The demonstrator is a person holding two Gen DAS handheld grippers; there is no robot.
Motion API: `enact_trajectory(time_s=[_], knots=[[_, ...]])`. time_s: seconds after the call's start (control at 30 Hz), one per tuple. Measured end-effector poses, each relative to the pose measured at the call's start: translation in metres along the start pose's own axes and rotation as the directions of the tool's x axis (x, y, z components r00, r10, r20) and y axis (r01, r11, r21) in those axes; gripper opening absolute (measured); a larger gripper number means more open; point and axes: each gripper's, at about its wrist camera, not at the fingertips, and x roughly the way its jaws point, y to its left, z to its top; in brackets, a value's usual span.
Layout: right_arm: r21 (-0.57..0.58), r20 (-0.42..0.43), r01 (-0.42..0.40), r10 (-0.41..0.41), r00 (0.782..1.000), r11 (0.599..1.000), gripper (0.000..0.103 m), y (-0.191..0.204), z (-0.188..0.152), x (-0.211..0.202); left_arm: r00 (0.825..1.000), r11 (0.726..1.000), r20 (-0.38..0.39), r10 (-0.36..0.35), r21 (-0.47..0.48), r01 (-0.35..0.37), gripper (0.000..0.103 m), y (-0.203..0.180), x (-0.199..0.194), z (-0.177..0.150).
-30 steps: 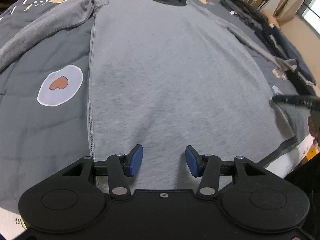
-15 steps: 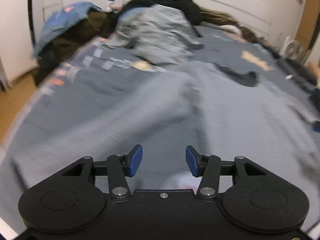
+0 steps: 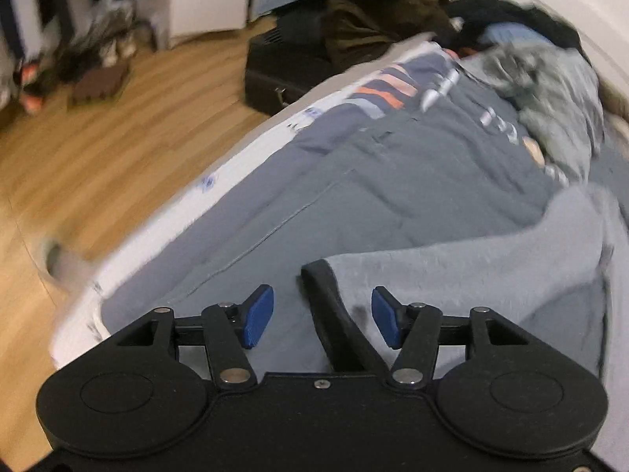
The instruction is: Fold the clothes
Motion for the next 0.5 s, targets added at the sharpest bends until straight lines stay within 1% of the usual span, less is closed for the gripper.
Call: enact_trajectory(time_s=[0.03,0.07,0.13,0.17,0.2,0.23,0.3,0.33,0.43,0.5], knots=[[-0.007,-0.006,-0.004,0.004,1.0,1.0,0.065,0.004,-0.001,0.001,0.999,0.999,-0.002,-0.033,-0.042,0.033,0.056,0.006,0.003,0.0],[-0.015,-0.011,-0.008,0.008,1.0,1.0,0.065,0.008,-0.001,0.002,0.998,0.997,-0.013,-0.06,-0.056,0.059,0.056,0.007,0.008,0.001],[-0.029,-0.015,-0.015,0.015,1.0,0.999,0.065,0.015,-0.002,0.003,0.998,0.998,-0.035,-0.057,-0.017,0.057,0.056,-0.001,0.018,0.0],[-0.036,-0.016,-0.02,0.019,1.0,0.999,0.065,0.019,-0.003,0.004,0.998,0.999,-0.044,-0.04,0.009,0.04,0.056,-0.007,0.024,-0.001],[-0.042,-0.017,-0.023,0.022,1.0,0.999,0.065,0.023,-0.003,0.004,0.999,0.999,-0.046,-0.024,0.031,0.026,0.054,-0.011,0.029,-0.003],[-0.048,-0.018,-0.023,0.023,1.0,0.999,0.065,0.026,-0.004,0.004,0.999,0.999,-0.032,-0.017,0.039,0.018,0.038,-0.014,0.029,-0.005],[-0.055,-0.022,-0.033,0.032,0.999,0.998,0.065,0.032,-0.004,0.005,1.0,0.999,-0.011,-0.015,0.047,0.015,0.012,-0.015,0.028,-0.002],[-0.058,-0.023,-0.037,0.036,0.999,0.998,0.065,0.035,-0.005,0.006,1.0,0.998,0.003,-0.015,0.054,0.014,0.011,-0.016,0.026,0.003],[-0.076,-0.033,-0.044,0.042,0.999,0.996,0.065,0.041,-0.008,0.009,0.996,0.994,0.09,0.01,0.11,-0.02,0.006,-0.017,0.012,0.023],[-0.089,-0.047,-0.043,0.039,0.998,0.995,0.065,0.042,-0.01,0.011,0.986,0.993,0.168,0.015,0.117,-0.035,0.006,-0.013,-0.003,0.039]])
